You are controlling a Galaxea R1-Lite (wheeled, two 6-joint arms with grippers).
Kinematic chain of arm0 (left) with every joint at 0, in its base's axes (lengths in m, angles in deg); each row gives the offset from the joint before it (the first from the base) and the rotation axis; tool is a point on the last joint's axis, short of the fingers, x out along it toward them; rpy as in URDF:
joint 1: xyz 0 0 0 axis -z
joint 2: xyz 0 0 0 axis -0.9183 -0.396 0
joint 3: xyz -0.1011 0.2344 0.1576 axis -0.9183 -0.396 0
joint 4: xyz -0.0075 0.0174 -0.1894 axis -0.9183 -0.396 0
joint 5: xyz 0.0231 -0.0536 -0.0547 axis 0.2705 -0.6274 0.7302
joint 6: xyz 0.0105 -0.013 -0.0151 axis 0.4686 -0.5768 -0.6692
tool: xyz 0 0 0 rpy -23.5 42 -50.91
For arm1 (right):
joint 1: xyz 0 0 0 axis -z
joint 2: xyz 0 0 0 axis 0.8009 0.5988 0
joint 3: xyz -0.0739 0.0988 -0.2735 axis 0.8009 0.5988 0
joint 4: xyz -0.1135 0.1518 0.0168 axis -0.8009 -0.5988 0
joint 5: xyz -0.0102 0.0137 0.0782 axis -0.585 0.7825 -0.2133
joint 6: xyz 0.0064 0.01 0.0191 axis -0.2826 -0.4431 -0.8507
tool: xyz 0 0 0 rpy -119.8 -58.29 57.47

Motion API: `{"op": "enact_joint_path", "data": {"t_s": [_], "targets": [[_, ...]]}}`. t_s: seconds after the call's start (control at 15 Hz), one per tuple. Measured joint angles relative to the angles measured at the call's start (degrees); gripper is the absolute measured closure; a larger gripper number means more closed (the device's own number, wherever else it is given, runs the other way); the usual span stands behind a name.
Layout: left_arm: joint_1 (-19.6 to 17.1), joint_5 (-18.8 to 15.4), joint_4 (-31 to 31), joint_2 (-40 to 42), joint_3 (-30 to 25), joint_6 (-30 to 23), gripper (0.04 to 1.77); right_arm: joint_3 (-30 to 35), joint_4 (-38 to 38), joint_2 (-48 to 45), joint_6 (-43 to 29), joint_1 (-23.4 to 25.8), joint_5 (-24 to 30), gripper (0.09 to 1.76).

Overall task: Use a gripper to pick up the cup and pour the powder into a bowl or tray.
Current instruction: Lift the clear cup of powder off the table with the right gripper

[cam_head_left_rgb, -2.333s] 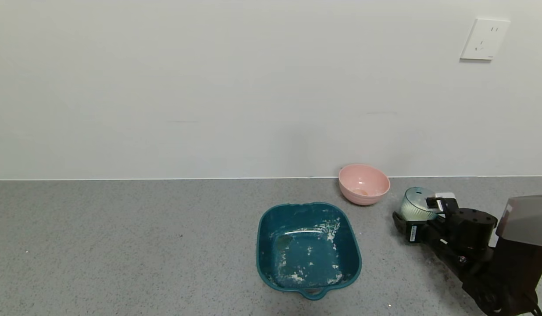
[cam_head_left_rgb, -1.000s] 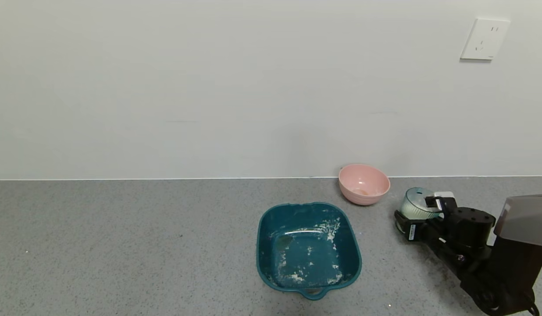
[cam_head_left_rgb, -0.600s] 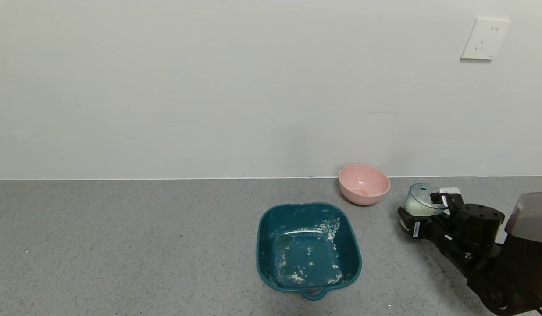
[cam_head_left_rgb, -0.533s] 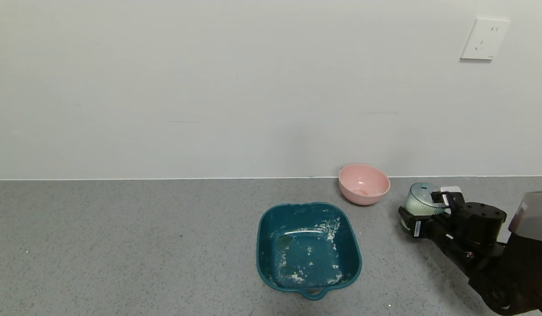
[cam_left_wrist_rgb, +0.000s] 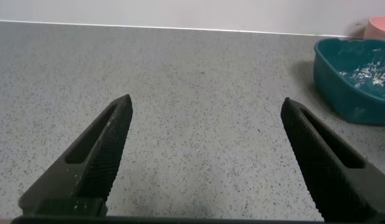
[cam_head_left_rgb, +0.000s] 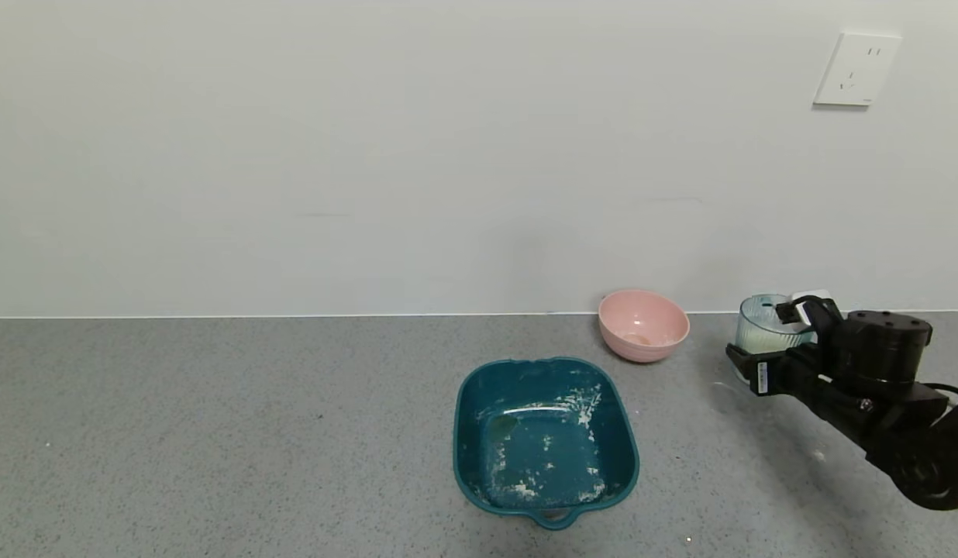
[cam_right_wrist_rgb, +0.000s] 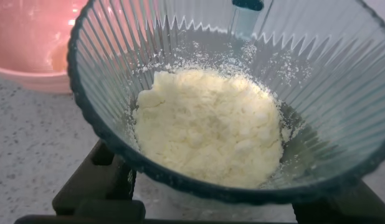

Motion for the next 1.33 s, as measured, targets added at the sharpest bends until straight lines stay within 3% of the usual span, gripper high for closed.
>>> {"op": "enact_joint_path", "data": {"t_s": [0.33,0.73,1.13,1.33], "targets": [[0.00,0.02,0.00,0.00,0.00,0.00,0.09,-3.61,-6.86,-3.11,9.62,0.96,0.18,0.50],[0.00,0.00,0.00,0.00,0.00,0.00,0.09,-5.56,-7.20,-2.58,19.93,0.51,0.10,0.50],[0.00,0.02,-0.02,0.00,0.00,0.00,0.09,-12.53,-15.84,-0.28,23.25,-0.52,-0.83,0.50],[0.00,0.02,-0.02,0.00,0.00,0.02,0.09,-16.20,-20.26,0.17,26.05,-1.77,-3.78,0.50]]}}
